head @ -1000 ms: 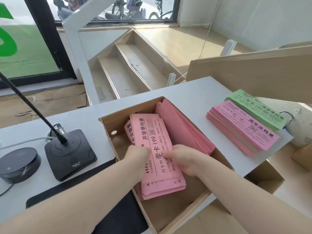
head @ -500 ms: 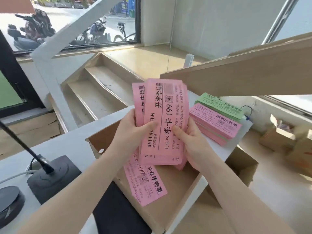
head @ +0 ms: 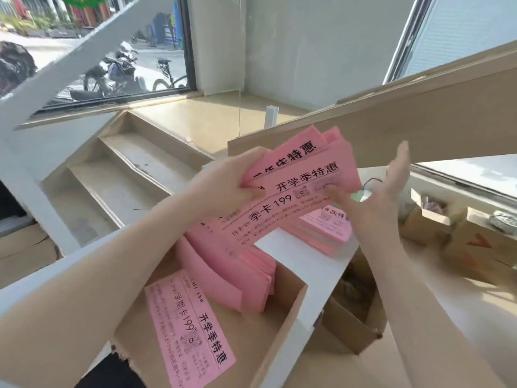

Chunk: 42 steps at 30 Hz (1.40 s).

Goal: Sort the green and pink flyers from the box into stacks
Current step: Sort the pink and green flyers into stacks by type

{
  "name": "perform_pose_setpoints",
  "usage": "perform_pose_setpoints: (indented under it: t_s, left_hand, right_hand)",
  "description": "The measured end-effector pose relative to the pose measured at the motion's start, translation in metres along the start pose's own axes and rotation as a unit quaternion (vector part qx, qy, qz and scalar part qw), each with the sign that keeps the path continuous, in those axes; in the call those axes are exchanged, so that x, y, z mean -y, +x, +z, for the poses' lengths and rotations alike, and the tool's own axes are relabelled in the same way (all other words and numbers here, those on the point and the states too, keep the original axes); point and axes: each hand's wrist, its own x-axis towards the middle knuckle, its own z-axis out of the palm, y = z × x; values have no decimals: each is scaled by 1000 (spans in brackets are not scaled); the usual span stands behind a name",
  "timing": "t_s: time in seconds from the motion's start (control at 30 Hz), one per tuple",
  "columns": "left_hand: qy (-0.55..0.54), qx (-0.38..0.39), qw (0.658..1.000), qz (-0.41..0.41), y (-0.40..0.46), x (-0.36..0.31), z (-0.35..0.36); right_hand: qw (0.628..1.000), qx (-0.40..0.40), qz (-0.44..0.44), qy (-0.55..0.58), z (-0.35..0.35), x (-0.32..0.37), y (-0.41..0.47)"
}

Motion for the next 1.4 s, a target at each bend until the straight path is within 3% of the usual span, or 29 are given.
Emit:
perform_pose_setpoints:
  t_s: [0.07,0.13,0.17,0.3,0.4,0.5,0.6,0.67,0.77,0.83,0.9,0.97,1.07,1.2,1.3,1.4]
  left_hand:
    - [86,28,995,41,32,-5,4]
    - [152,64,984,60,66,-5,14]
    - [166,82,981,64,81,-4,21]
    - [227,140,960,87,118,16,71]
    - [276,248,926,72,117,47,121]
    - [255,332,906,62,111,67,152]
    - [243,312,916,61,114,76,152]
    - [295,290,909,51,115,83,148]
    - [328,246,911,-44,107,97,142]
    - [239,198,941,-137,99,109,137]
    - [76,165,956,-230,93,117,133]
    - [-103,157,934,-303,87,115,130]
    - [-305,128,863,-383,89,109,128]
    - [-379,67,810,-442,95,104,134]
    - [-348,43,819,-455,99,103,141]
    - [-376,11,801,-465,101,100,145]
  right_hand:
    - [994,101,-21,-22,-17,-11,22]
    - [976,216,22,16,-24,-29,41]
    - [972,231,34,29,-26,-40,49]
    - [967,212,131,54,-25,-97,48]
    - [951,218,215,51,-11,-151,17]
    - [963,189,194,-2,-1,-169,1]
    - [976,174,129,-29,5,-160,3]
    - [977,180,82,-81,11,-159,6]
    - [971,198,31,-128,14,-166,7]
    - [974,187,12,-128,13,-170,3]
    - [984,148,27,-95,12,-170,-2]
    - [992,100,45,-67,14,-168,-8]
    - [992,44,115,-12,20,-170,-17]
    - [991,49,123,8,20,-175,-29]
    - [992,44,122,7,23,-170,-27]
    - [989,9,149,6,29,-167,-24]
